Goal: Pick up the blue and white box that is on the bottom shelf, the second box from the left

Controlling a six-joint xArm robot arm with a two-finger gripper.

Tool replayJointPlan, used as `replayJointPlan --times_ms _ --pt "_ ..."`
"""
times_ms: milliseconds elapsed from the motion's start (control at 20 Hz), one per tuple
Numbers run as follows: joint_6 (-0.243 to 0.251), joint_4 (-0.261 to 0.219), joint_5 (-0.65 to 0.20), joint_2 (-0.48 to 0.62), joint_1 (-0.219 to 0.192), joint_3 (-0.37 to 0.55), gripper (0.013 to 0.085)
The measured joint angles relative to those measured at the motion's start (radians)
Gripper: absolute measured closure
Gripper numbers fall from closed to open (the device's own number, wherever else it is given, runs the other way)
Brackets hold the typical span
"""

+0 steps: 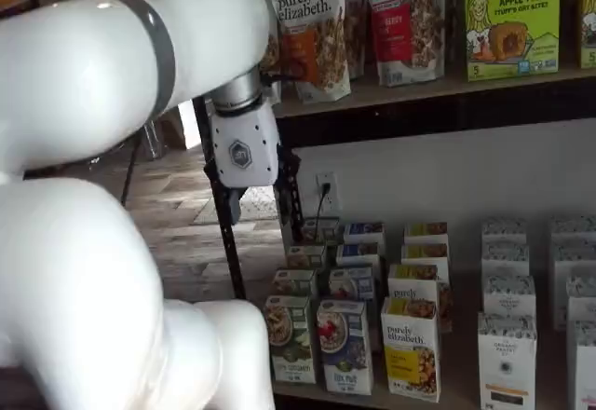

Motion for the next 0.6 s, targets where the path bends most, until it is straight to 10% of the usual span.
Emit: replayJointPlan --times_ms 600 --pt "0.087 -0.044 -0.264 0.112 0.079 0.121 0.013"
